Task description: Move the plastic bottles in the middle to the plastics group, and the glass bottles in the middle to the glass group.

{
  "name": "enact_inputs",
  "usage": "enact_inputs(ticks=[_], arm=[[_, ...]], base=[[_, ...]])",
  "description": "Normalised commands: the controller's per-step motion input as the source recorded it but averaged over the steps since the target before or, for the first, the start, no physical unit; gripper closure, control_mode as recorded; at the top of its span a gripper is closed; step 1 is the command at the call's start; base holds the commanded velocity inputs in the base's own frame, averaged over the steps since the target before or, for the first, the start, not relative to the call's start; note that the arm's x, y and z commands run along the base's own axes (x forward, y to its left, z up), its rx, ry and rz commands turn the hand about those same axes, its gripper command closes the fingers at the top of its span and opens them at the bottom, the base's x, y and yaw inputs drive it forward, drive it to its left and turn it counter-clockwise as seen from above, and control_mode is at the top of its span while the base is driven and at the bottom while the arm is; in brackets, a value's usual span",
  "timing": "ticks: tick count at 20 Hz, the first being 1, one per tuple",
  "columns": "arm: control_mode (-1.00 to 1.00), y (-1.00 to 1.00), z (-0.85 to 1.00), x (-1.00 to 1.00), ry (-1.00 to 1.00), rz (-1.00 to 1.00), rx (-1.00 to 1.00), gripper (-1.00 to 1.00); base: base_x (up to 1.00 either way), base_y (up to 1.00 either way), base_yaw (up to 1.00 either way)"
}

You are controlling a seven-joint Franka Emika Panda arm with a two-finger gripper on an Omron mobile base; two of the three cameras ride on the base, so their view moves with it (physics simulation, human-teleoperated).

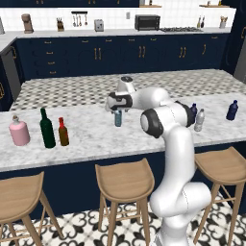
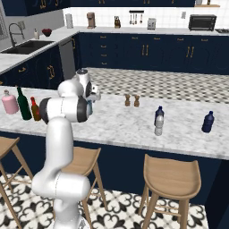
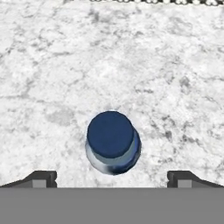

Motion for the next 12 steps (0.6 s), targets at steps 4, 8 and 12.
enact_inputs(ticks=[4,8,12], arm=[[-1.00,0.00,-0.12,0.10,0.00,0.00,0.00,-1.00],[-1.00,0.00,-0.09,0.04,0.00,0.00,0.00,-1.00],[-1.00,0.00,-0.13,0.11,0.00,0.00,0.00,-1.00]], base=[[0.00,0.00,0.00],[0.00,0.00,0.00],[0.00,0.00,0.00]])
